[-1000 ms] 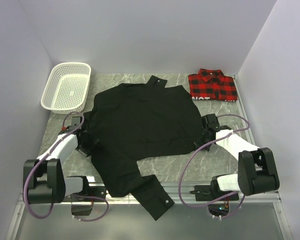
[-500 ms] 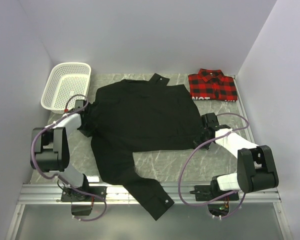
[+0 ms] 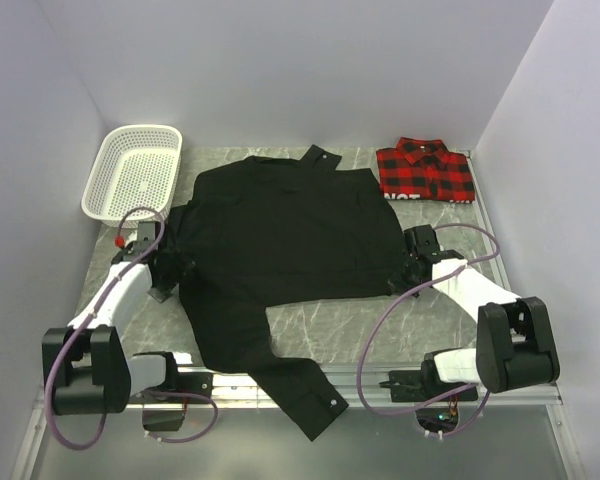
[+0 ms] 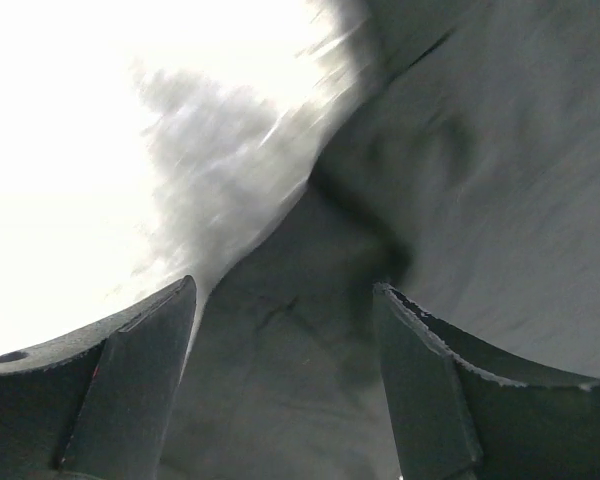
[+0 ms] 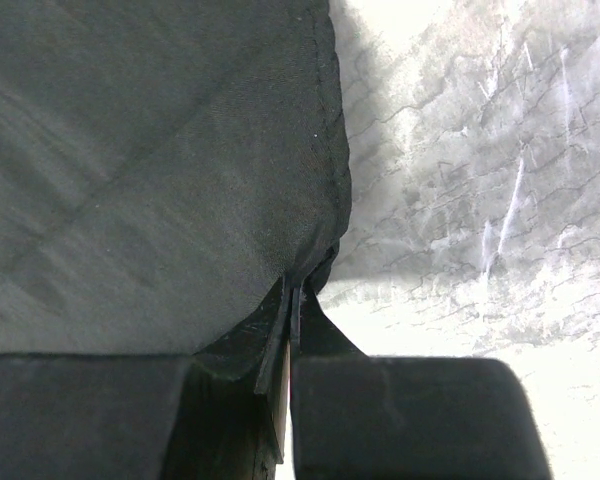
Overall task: Fold and stack the long sleeve shirts
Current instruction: Fold the shirt
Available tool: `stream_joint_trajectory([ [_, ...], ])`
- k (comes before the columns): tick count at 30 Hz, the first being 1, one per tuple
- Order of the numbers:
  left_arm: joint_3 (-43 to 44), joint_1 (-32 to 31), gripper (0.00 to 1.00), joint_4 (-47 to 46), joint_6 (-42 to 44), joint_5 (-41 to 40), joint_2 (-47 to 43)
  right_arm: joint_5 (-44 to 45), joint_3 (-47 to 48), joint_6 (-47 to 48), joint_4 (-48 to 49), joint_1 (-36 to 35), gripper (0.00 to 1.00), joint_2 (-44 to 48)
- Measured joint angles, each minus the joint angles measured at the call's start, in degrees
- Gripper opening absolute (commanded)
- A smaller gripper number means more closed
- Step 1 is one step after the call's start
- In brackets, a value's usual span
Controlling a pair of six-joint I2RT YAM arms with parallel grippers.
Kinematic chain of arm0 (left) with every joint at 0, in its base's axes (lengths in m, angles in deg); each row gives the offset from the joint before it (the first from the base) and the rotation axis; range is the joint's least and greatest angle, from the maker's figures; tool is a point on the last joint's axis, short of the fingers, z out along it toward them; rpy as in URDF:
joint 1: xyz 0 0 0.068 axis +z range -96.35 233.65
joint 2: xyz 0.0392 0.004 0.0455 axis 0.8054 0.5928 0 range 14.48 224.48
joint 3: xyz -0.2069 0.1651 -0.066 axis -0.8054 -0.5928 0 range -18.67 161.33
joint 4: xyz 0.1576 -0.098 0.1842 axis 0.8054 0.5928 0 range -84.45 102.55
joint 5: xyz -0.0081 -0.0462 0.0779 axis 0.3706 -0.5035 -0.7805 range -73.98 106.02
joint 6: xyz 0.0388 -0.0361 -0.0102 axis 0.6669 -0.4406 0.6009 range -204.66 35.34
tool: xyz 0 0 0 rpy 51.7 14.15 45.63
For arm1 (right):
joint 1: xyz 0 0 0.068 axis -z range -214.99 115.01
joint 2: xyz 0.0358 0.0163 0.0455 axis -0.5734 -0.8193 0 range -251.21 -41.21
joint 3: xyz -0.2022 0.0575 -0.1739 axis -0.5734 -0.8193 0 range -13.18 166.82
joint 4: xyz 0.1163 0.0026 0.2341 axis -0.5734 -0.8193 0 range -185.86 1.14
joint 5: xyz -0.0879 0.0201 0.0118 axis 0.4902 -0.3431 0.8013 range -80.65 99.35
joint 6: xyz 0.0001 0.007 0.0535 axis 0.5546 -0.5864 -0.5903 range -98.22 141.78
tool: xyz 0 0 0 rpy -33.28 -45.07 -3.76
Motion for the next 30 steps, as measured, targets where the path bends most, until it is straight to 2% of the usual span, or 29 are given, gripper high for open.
stream_joint_trajectory([
  [7,-6.3,0.0,0.72,1.8,-1.5,3.0,-1.0,-0.1,0.0,0.4,-0.1,0.0,0.0,1.3],
  [13,-6.9,0.0,0.58,1.9,-1.6,3.8,-0.2,-0.3,-0.2,0.4,-0.1,0.0,0.0,1.4],
  [16,-7.0,0.1,0.44,1.8,-1.6,3.9,0.3,-0.4,-0.2,0.4,-0.1,0.0,0.0,1.4],
  [17,-7.0,0.1,0.33,1.7,-1.6,4.0,0.3,-0.4,-0.3,0.4,-0.1,0.0,0.0,1.4],
  [18,-7.0,0.1,0.26,1.6,-1.9,4.3,0.5,-0.3,-0.3,0.4,0.0,0.0,0.0,1.4],
  [19,-7.1,0.1,0.11,1.4,-1.9,4.4,0.5,-0.3,-0.4,0.4,-0.1,0.0,0.0,1.4],
  [21,-7.3,0.0,0.01,1.3,-2.4,4.8,0.4,-0.3,-0.4,0.5,-0.2,0.0,0.0,1.5],
  [30,-6.0,-0.2,0.01,7.4,-2.7,5.8,-5.3,1.3,-0.4,1.7,-2.0,0.0,0.0,4.6],
])
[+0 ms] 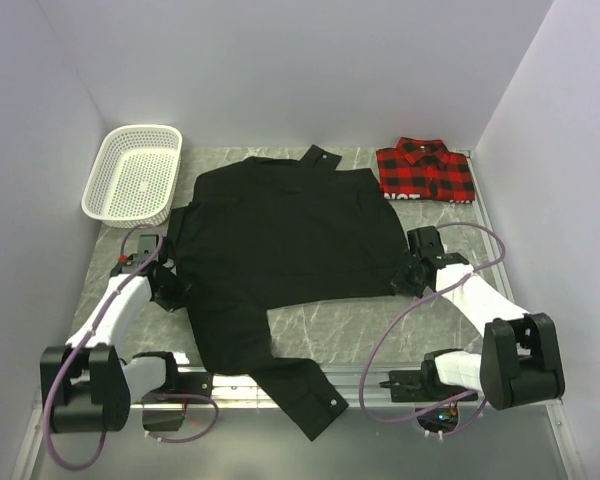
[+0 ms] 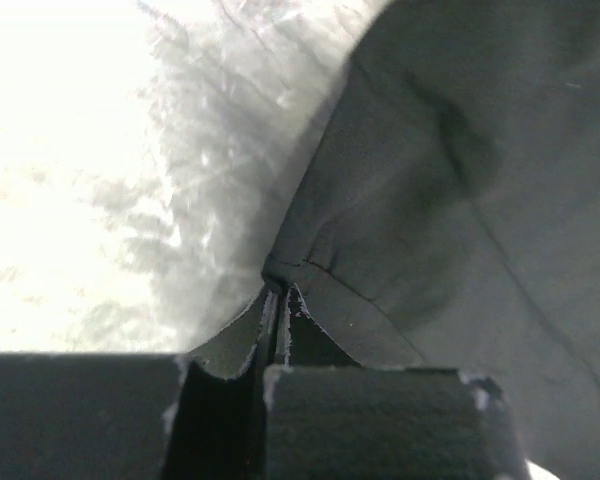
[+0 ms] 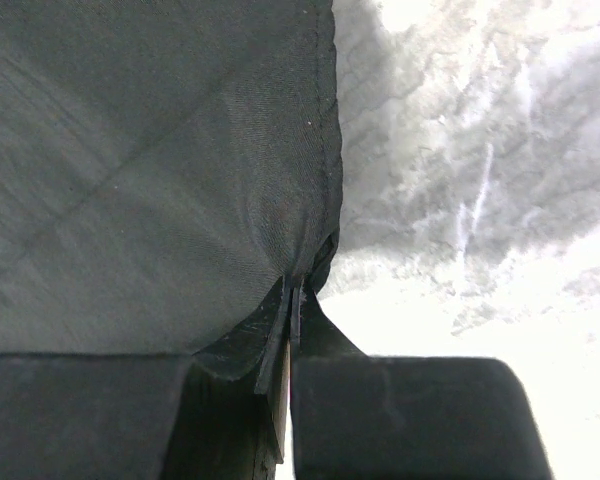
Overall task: Fold and stack the long sleeve shirts
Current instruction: Fold the shirt
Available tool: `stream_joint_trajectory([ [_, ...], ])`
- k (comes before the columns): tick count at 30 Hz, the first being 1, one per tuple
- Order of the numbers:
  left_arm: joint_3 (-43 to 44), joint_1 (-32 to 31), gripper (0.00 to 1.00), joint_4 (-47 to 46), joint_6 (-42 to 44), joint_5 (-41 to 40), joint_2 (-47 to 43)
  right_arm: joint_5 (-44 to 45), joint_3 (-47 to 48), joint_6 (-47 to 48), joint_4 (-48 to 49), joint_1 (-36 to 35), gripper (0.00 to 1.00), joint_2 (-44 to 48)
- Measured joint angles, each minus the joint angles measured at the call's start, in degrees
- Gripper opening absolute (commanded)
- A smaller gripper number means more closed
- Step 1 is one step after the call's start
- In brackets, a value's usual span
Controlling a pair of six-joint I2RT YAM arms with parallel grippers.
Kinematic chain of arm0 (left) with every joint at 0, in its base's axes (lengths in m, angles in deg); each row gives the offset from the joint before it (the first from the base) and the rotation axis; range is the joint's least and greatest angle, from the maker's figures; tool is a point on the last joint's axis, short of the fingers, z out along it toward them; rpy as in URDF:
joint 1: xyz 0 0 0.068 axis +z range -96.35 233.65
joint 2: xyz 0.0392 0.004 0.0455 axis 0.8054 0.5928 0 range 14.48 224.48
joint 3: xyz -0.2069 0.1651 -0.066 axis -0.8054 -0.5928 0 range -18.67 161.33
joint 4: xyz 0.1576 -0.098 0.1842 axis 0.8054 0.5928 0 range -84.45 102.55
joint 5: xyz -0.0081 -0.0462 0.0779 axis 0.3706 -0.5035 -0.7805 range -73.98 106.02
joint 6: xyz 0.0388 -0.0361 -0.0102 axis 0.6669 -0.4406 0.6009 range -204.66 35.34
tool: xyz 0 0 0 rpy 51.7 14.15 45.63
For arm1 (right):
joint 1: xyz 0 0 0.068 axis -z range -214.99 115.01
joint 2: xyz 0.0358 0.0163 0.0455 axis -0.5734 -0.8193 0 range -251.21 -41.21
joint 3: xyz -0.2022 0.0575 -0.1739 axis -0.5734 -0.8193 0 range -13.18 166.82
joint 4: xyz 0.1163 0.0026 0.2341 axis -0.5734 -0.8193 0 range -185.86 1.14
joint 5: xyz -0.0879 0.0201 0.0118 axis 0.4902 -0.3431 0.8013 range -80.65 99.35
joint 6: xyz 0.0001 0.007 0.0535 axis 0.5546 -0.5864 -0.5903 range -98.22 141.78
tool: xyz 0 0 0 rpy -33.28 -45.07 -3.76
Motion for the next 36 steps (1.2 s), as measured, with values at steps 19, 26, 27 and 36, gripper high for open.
stream_joint_trajectory([
  [19,11.0,-0.2,0.0,6.6,0.3,-2.4,-1.7,4.3,9.3,0.9,-6.8,0.0,0.0,-1.8],
  [26,13.7,-0.2,0.02,0.7,1.7,-2.5,5.5,5.6,17.6,0.9,-7.1,0.0,0.04,-10.9],
  [27,14.2,-0.2,0.03,0.1,1.9,-2.5,6.5,5.8,18.5,0.9,-7.1,0.0,0.07,-12.1],
  [36,18.6,-0.2,0.08,-6.2,4.3,-2.6,15.8,6.8,24.2,0.9,-6.8,0.0,0.2,-21.4],
])
